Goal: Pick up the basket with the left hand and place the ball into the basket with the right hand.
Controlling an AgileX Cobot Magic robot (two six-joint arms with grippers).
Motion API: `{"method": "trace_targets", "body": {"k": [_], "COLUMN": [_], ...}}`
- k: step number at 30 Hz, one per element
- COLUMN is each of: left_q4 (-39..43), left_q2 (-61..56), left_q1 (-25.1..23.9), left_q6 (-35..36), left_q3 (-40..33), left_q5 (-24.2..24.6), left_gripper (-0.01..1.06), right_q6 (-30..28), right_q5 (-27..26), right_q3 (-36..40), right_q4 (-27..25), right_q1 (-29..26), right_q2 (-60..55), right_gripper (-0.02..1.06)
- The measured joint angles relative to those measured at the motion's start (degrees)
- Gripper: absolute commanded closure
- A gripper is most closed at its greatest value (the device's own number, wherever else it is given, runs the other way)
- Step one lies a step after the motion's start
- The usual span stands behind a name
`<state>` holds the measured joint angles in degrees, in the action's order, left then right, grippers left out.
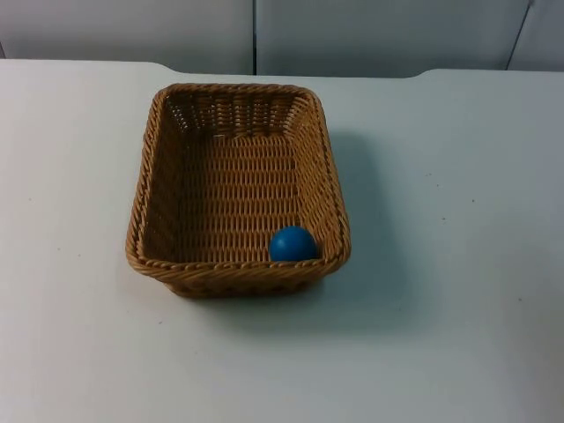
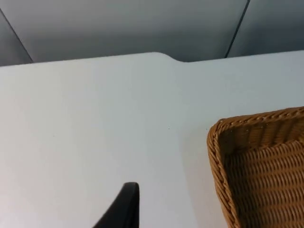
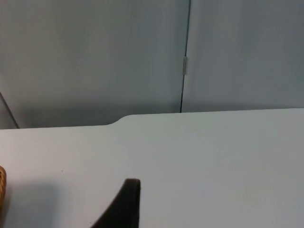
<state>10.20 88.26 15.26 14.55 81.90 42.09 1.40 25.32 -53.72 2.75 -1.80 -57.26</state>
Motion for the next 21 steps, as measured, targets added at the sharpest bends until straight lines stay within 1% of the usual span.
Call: {"method": "trace_targets", "body": {"k": [1,2,5,8,11,12,16,17,20,21], "left_q4": [0.24,0.24,0.67,1.17,2.05,2.05,2.27,2.27,2.27,2.27], "left_q2": [-2.14,-2.14,-7.98,-12.06,-18.71,-18.71,-26.68,-26.68,-33.85,-33.85], "left_q1": [0.0,0.0,0.0,0.0,0.0,0.0,0.0,0.0,0.0,0.0], "left_q6": [-0.72,-0.72,-2.53,-2.77,-3.25,-3.25,-3.42,-3.42,-2.88,-2.88], "left_q3": [0.0,0.0,0.0,-0.77,-5.76,-5.76,-16.17,-16.17,-24.83,-24.83], "left_q5": [1.24,1.24,3.64,4.0,4.25,4.25,3.58,3.58,2.0,2.0], "left_gripper": [0.0,0.0,0.0,0.0,0.0,0.0,0.0,0.0,0.0,0.0], "right_q6": [0.0,0.0,0.0,0.0,0.0,0.0,0.0,0.0,0.0,0.0], "right_q5": [0.0,0.0,-0.1,0.34,2.7,2.7,5.51,5.51,7.82,7.82], "right_q3": [0.0,0.0,0.0,0.0,0.0,0.0,0.0,0.0,0.23,0.23], "right_q4": [0.0,0.0,0.0,0.0,0.0,0.0,0.0,0.0,0.0,0.0], "right_q1": [0.1,0.1,1.82,2.59,2.94,2.94,3.09,3.09,3.09,3.09], "right_q2": [0.1,0.1,1.09,2.01,3.46,3.46,5.86,5.86,8.68,8.68], "right_gripper": [0.0,0.0,0.0,0.0,0.0,0.0,0.0,0.0,0.0,0.0]}}
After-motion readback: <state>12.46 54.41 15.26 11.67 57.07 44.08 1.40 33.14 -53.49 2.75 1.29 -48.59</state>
